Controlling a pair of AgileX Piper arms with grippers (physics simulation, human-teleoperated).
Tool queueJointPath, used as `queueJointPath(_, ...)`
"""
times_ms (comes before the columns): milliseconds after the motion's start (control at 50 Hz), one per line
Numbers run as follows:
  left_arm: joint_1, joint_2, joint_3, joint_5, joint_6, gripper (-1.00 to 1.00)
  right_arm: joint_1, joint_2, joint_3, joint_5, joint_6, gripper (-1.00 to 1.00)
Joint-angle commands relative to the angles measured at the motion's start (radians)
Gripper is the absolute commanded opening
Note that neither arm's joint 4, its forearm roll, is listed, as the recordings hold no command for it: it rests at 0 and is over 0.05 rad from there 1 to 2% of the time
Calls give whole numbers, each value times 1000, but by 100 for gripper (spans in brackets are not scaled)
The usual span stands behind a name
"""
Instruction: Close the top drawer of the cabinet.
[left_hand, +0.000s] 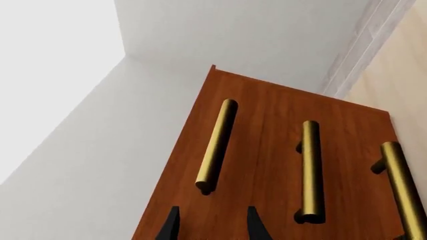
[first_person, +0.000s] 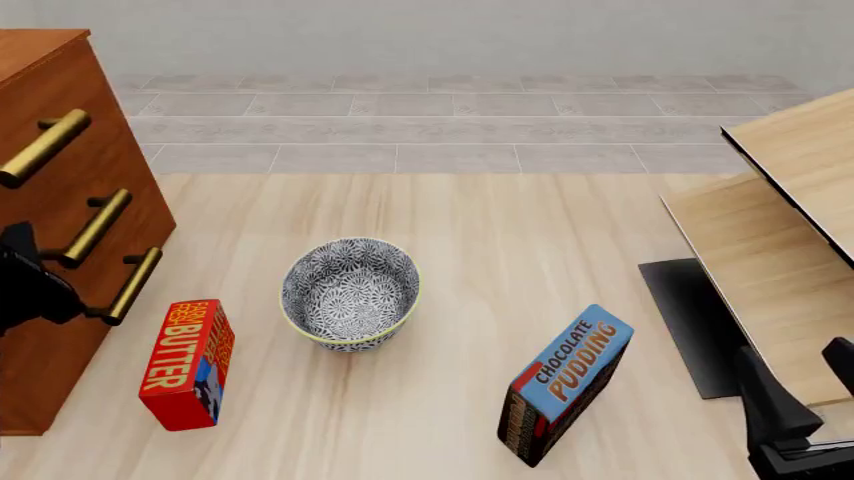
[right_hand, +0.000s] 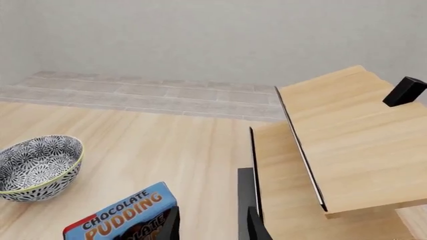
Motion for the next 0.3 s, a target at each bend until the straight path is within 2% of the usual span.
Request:
queueJointPath(20,60,14,-2,0,-2,100,1,0,0,1,2,100)
queueJointPath(180,76,15,-7,0,-5,100,0,0,0,0,0,100)
queueJointPath(300,121,14,-14,0,-24,100,1,0,0,0,-1,100)
